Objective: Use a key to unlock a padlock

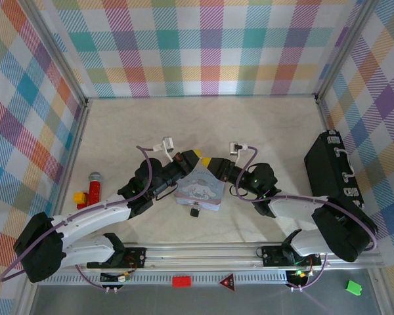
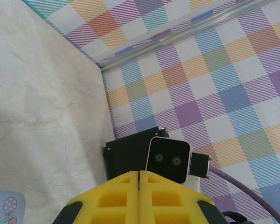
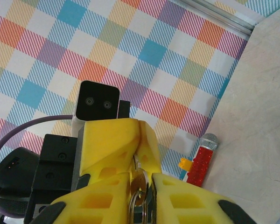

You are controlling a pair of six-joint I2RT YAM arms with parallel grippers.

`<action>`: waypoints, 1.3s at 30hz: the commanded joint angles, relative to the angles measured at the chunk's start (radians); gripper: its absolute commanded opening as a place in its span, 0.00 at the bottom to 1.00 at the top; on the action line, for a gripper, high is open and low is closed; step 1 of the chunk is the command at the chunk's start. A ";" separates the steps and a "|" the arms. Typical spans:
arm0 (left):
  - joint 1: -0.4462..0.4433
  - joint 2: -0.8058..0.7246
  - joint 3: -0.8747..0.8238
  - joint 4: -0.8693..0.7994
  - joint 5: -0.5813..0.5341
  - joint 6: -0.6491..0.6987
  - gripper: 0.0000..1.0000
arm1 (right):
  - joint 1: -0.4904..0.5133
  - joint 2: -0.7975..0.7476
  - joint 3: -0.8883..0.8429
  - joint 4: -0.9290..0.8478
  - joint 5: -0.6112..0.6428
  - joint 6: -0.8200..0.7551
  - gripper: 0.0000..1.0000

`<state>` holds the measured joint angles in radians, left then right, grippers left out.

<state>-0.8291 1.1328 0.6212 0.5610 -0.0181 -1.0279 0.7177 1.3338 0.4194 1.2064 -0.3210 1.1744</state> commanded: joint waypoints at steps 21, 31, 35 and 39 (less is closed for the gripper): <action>-0.009 0.007 0.014 0.057 -0.036 0.015 0.03 | 0.012 -0.083 0.017 -0.103 0.048 -0.005 0.00; 0.172 -0.101 0.111 -0.361 0.049 0.172 0.72 | 0.008 -0.276 0.121 -0.763 0.138 -0.352 0.00; 0.205 -0.142 0.259 -0.847 -0.059 0.358 0.86 | 0.008 -0.348 0.217 -1.126 0.182 -0.562 0.00; 0.205 -0.104 0.366 -1.209 -0.108 0.465 0.86 | 0.007 -0.418 0.225 -1.325 0.254 -0.688 0.00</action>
<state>-0.6247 1.0149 0.9363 -0.2405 -0.0753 -0.7055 0.7216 0.9520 0.6281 0.1711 -0.1394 0.6670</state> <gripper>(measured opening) 0.859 0.053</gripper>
